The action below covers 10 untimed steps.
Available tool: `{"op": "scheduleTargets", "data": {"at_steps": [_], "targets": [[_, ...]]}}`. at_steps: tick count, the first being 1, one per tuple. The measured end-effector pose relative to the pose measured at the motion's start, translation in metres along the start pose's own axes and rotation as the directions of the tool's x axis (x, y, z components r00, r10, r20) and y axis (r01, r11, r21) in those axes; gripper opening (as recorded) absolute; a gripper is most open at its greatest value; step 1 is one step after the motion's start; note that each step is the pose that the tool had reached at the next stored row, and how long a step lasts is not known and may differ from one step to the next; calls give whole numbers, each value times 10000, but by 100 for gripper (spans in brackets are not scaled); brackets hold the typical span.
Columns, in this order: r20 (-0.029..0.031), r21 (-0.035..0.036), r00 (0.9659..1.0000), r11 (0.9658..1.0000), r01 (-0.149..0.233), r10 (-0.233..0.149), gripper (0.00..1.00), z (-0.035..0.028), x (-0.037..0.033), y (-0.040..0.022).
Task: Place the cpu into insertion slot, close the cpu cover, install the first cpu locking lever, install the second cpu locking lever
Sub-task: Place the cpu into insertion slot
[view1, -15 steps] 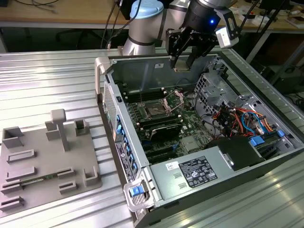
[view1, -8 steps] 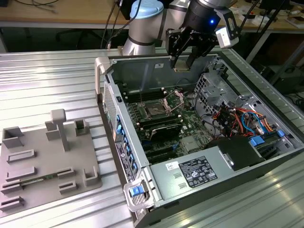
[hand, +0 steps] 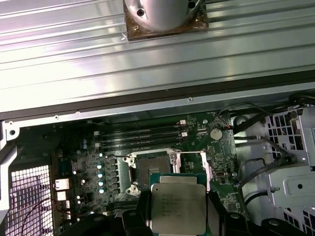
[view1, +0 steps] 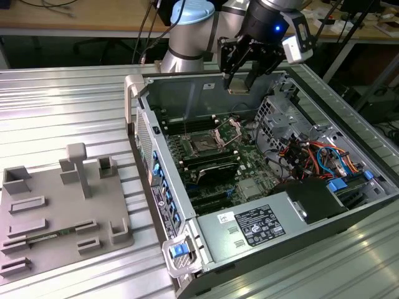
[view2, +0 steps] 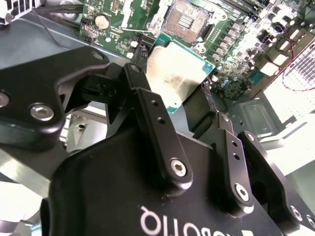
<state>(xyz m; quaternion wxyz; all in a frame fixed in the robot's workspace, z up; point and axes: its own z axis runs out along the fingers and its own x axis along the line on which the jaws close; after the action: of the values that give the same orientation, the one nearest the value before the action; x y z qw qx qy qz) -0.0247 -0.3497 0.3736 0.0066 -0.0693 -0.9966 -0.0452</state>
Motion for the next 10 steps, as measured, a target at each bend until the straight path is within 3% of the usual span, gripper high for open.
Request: {"op": "scheduleTargets", "data": {"at_steps": [5, 10], "targets": [[35, -8, 9992, 9992, -398, 398, 55, 3, 8, -2], [42, -12, 9989, 9989, -468, 468, 55, 4, 22, -3]]}}
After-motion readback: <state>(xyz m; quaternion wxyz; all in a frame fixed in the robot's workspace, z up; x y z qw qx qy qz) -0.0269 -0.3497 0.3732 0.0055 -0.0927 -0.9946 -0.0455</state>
